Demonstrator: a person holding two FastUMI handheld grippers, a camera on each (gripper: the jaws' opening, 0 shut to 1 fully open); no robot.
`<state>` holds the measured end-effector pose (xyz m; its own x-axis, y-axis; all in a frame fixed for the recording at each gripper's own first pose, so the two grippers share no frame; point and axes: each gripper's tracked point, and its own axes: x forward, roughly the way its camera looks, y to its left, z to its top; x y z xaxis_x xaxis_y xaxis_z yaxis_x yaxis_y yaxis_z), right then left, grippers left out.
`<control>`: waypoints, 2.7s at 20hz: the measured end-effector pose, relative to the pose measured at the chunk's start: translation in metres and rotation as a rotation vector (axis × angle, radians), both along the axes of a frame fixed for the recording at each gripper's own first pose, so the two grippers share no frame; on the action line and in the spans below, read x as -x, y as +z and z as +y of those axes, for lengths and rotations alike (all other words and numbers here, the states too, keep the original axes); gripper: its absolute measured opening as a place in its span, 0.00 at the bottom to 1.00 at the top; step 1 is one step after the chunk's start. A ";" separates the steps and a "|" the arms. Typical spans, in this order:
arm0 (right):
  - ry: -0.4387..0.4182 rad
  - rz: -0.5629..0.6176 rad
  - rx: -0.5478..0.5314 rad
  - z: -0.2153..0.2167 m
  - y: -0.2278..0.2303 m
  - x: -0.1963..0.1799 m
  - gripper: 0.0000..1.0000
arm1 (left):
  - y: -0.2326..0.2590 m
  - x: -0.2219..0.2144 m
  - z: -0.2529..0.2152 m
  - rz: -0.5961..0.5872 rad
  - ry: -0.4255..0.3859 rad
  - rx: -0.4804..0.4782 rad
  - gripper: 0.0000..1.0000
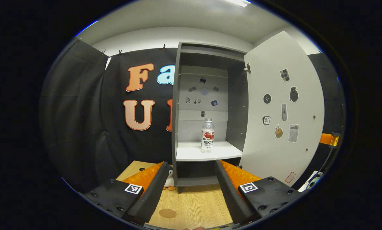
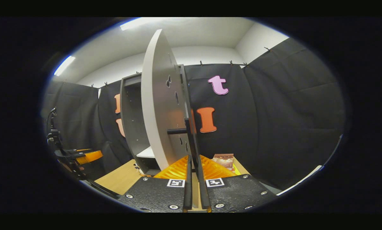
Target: Open the cabinet door with the right hand, grasp the bottle in the cabinet with the left hand and place it on the coaster, then close the cabinet door with the right hand.
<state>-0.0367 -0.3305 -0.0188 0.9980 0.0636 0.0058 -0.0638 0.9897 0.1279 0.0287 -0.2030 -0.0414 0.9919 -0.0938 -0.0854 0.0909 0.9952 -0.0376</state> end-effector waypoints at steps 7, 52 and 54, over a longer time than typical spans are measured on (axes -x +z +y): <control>-0.017 -0.047 0.009 0.016 0.021 0.033 0.00 | -0.001 -0.003 0.001 0.003 0.004 0.000 0.95; -0.182 0.012 0.047 0.163 0.014 -0.059 0.50 | -0.079 -0.373 -0.121 -0.046 -0.150 -0.072 0.95; -0.182 0.023 0.051 0.163 0.013 -0.060 0.46 | -0.084 -0.380 -0.123 -0.039 -0.149 -0.072 0.96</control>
